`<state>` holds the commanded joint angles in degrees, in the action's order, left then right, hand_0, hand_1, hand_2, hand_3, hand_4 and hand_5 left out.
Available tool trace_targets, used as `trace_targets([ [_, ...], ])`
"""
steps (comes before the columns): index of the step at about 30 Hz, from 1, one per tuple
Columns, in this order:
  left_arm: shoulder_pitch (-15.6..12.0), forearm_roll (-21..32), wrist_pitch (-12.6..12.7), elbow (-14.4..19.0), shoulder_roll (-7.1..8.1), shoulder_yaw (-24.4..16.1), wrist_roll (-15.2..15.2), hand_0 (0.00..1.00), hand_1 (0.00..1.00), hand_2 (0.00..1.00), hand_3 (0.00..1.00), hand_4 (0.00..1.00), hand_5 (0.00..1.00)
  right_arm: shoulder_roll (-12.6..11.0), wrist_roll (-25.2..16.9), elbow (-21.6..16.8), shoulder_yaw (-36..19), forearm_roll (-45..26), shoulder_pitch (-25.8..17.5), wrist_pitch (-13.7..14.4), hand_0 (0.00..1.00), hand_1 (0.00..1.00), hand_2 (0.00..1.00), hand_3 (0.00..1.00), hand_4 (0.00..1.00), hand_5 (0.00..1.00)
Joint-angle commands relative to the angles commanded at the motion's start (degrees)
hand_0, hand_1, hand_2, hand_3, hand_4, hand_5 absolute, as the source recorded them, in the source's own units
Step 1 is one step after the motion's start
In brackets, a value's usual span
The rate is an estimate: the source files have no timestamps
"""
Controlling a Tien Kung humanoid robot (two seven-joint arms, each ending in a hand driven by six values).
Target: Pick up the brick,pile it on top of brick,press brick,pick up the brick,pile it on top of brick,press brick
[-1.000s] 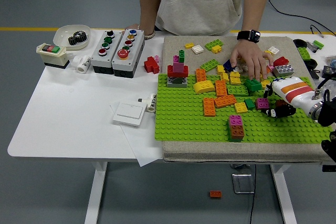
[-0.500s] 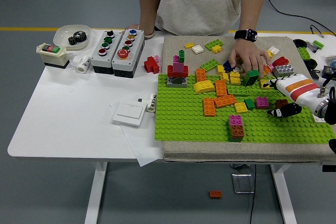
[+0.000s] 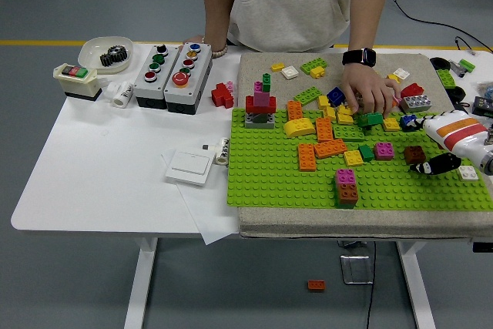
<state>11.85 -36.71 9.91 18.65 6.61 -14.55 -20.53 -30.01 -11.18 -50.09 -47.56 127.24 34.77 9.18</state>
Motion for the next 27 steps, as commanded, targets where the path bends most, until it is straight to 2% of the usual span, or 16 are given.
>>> trace_targets([
  [13,0.0,0.1,0.0,0.2,-0.10,0.1,0.1,0.870,0.818,0.818,0.621,0.710,0.676,0.9,-0.3,3.2,1.9,-1.0,1.3,0.5,0.654,0.583,0.657,0.629,0.914,0.462],
  [17,0.0,0.3,0.0,0.2,-0.11,0.2,0.2,0.870,0.818,0.818,0.621,0.710,0.676,1.2,-0.2,3.7,2.4,-1.2,1.5,1.6,0.654,0.583,0.657,0.629,0.914,0.462],
  [18,0.0,0.3,0.0,0.2,-0.11,0.2,0.2,0.873,0.818,0.818,0.621,0.710,0.676,1.2,-0.1,3.8,2.5,-1.3,1.5,1.9,0.621,0.548,0.606,0.572,0.885,0.462],
  [23,-0.1,0.1,-0.1,0.2,-0.13,0.1,0.1,0.873,0.818,0.818,0.621,0.710,0.676,1.4,0.0,4.4,3.1,-1.0,1.6,2.4,0.621,0.548,0.606,0.572,0.885,0.462],
  [24,-0.1,0.0,-0.1,0.2,-0.13,0.1,0.0,0.874,0.818,0.819,0.621,0.710,0.677,1.4,0.0,4.5,3.1,-1.0,1.6,2.5,0.592,0.524,0.576,0.531,0.860,0.458],
  [27,-0.2,-0.1,-0.2,0.2,-0.15,0.0,0.0,0.874,0.818,0.819,0.621,0.710,0.677,1.5,-0.1,4.8,3.2,-1.0,1.5,2.8,0.592,0.524,0.576,0.531,0.860,0.458],
])
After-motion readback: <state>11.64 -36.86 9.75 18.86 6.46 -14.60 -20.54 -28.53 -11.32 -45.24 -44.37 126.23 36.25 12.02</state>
